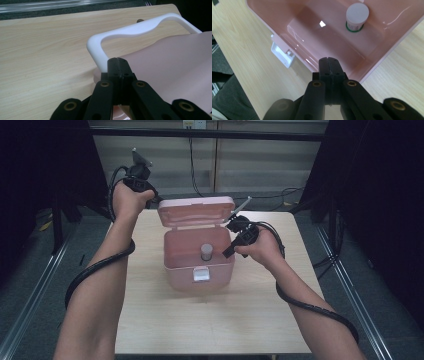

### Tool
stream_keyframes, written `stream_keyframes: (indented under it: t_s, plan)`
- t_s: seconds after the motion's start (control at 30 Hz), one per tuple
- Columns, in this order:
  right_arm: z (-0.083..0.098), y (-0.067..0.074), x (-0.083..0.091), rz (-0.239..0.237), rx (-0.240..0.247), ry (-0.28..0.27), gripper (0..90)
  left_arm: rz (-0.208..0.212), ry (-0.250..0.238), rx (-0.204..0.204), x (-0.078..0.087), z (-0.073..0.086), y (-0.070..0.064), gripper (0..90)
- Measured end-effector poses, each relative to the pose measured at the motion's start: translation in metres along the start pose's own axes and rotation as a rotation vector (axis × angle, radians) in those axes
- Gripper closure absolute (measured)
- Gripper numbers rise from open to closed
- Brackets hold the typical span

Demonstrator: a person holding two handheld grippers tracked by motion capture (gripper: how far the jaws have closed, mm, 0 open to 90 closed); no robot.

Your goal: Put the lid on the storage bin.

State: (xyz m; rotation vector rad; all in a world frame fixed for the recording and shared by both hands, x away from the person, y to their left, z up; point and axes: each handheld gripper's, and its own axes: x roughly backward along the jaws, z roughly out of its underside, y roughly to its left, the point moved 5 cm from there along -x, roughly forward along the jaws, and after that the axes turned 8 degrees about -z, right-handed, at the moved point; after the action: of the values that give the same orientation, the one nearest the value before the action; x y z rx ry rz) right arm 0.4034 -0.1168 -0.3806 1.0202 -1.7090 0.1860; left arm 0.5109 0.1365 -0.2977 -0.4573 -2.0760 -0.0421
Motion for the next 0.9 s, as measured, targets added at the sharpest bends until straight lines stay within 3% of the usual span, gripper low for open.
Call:
stream_keyframes:
  t_s: [0.9]
  plan:
    - [-0.003,-0.007,0.011,0.012,0.003,-0.045,90.0,0.009,0.024,-0.003,-0.009,0.026,0.003,90.0]
